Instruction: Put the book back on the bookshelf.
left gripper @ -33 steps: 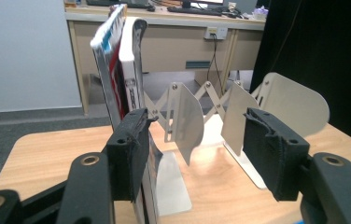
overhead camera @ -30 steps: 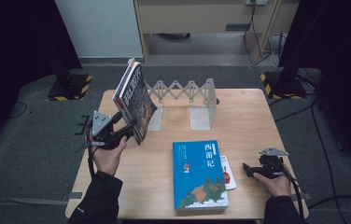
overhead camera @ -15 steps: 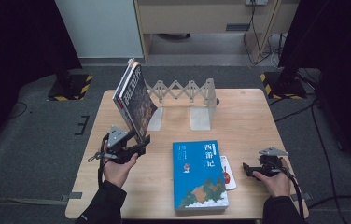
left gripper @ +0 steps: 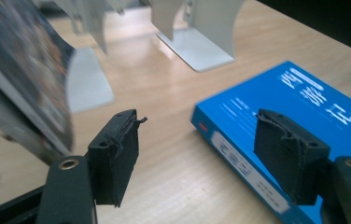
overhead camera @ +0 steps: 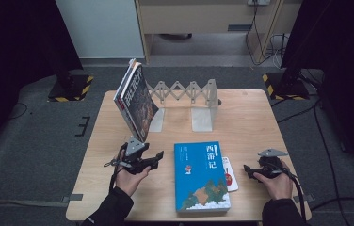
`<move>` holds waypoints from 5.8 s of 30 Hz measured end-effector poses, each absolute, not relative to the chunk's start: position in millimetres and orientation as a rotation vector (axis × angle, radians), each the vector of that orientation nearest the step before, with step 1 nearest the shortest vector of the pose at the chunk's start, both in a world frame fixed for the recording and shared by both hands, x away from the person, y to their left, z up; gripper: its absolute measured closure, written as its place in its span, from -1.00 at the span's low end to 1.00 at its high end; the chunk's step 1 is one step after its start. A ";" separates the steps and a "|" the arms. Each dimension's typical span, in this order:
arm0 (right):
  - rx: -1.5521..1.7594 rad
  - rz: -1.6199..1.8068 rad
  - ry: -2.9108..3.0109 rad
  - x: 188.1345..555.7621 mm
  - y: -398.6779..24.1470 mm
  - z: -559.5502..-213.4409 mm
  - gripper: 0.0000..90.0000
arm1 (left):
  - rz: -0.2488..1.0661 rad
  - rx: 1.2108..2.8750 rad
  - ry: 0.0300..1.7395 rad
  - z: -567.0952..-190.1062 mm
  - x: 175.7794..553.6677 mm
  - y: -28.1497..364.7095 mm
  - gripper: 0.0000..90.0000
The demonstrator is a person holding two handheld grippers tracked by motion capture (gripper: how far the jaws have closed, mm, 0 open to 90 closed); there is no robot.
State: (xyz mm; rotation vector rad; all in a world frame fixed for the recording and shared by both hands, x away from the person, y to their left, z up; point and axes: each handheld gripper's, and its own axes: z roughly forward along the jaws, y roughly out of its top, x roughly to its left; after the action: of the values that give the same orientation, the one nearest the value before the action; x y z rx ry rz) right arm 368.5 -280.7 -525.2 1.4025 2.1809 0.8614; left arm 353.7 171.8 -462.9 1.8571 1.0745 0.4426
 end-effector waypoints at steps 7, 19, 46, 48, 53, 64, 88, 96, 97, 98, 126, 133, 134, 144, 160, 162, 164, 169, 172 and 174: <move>1.387 0.963 2.156 364.8 -266.3 -512.5 -0.57 | 0.375 1.945 1.014 -477.8 352.6 155.3 -0.38; 1.341 1.135 2.227 356.4 -234.8 -497.8 -0.52 | 0.236 2.036 0.972 -497.6 351.8 127.1 -0.43; 1.390 1.299 2.318 352.9 -194.3 -509.0 -0.42 | -0.013 1.833 1.029 -535.5 361.1 117.6 -0.85; 1.394 1.306 2.319 353.4 -193.7 -509.9 -0.43 | -0.023 1.813 1.039 -538.5 361.7 117.2 -0.90; 1.425 1.333 2.311 354.4 -193.3 -512.4 -0.44 | -0.059 1.788 1.067 -542.2 363.6 115.9 -0.96; 1.456 1.374 2.302 356.6 -191.2 -516.3 -0.45 | -0.050 1.757 1.099 -542.8 362.4 114.0 -0.94; 1.505 1.430 2.298 359.1 -187.9 -521.3 -0.49 | -0.083 1.739 1.133 -541.3 362.1 115.0 -0.83; 1.519 1.436 2.289 358.7 -187.5 -522.1 -0.50 | -0.147 1.731 1.178 -538.1 362.4 119.2 -0.64; 1.519 1.437 2.289 358.7 -187.5 -522.1 -0.50 | -0.150 1.733 1.179 -537.5 362.4 119.7 -0.62; 1.520 1.437 2.290 358.7 -187.6 -522.0 -0.50 | -0.151 1.730 1.182 -536.7 362.3 120.2 -0.60; 1.550 1.451 2.283 358.6 -189.4 -522.8 -0.49 | -0.226 1.747 1.160 -511.5 363.2 125.4 -0.11; 1.546 1.443 2.283 358.8 -188.9 -522.5 -0.49 | -0.227 1.789 1.164 -512.9 368.7 116.4 -0.19; 1.545 1.443 2.283 358.8 -188.9 -522.5 -0.49 | -0.234 1.788 1.165 -512.7 369.6 116.0 -0.19; 1.551 1.443 2.287 359.0 -188.9 -522.1 -0.49 | -0.283 1.780 1.183 -517.4 375.7 109.0 -0.20; 1.530 1.482 2.310 362.3 -192.1 -524.5 -0.48 | -0.318 1.743 1.179 -518.5 377.1 102.3 -0.04; 1.542 1.485 2.303 362.3 -191.9 -524.5 -0.48 | -0.323 1.738 1.180 -516.5 376.9 102.8 0.01; 1.546 1.480 2.302 362.2 -191.7 -524.0 -0.46 | -0.329 1.736 1.180 -514.0 376.7 103.1 0.05; 1.555 1.476 2.311 364.8 -194.0 -522.1 -0.40 | -0.324 1.760 1.168 -506.6 378.0 101.6 0.10; 1.557 1.486 2.300 365.5 -194.1 -519.9 -0.36 | -0.310 1.769 1.154 -501.8 379.8 102.6 0.12; 1.536 1.495 2.289 366.1 -193.8 -517.8 -0.29 | -0.308 1.762 1.157 -498.9 380.3 104.5 0.14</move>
State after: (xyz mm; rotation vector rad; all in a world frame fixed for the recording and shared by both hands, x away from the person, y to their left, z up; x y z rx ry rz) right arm 366.1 -193.8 -517.8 1.5356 2.2887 1.4955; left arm 380.3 104.5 -498.9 1.7625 1.1571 -0.3084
